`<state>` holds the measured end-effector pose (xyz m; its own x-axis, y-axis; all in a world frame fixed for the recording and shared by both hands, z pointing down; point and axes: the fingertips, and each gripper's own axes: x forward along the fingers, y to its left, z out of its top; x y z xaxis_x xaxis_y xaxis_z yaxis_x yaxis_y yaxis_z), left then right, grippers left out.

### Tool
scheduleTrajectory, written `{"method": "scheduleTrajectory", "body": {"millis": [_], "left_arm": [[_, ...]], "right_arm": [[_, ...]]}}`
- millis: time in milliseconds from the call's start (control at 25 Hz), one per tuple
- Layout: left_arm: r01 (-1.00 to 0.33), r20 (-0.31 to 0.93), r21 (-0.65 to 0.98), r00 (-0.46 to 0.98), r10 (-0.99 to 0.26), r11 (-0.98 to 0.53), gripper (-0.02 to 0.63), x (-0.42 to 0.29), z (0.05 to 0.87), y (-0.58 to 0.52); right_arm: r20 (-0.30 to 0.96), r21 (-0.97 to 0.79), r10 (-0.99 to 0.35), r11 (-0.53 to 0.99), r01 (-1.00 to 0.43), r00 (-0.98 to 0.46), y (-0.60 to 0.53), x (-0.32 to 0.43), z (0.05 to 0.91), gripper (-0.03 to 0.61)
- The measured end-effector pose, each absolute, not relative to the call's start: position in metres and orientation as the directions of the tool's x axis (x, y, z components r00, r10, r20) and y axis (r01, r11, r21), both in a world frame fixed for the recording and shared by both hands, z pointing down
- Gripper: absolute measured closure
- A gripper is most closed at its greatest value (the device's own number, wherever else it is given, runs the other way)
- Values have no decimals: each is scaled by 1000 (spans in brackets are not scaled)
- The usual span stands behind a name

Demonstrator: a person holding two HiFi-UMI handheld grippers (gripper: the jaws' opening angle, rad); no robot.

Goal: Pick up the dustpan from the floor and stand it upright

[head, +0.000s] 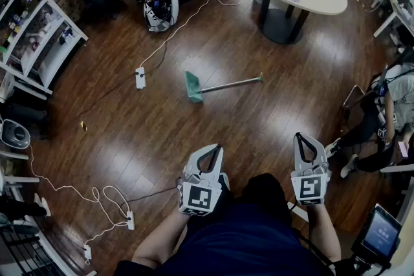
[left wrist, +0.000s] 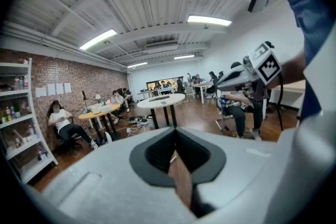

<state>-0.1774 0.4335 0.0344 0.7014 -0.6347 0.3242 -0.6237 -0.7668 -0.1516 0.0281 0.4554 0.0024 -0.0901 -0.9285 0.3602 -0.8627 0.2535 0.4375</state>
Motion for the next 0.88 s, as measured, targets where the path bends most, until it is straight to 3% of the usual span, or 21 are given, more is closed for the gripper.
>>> {"method": "scheduleTrajectory", "body": {"millis": [600, 880], "left_arm": [[-633, 374, -147, 676, -635, -761, 609, -127, 49, 327], [-650, 385, -172, 647, -658, -740, 609, -63, 41, 259]], "right_arm": [[412, 314, -901, 280, -907, -136, 361, 80, 46, 574], [436, 238, -859, 398, -886, -269, 288, 122, 65, 574]]}}
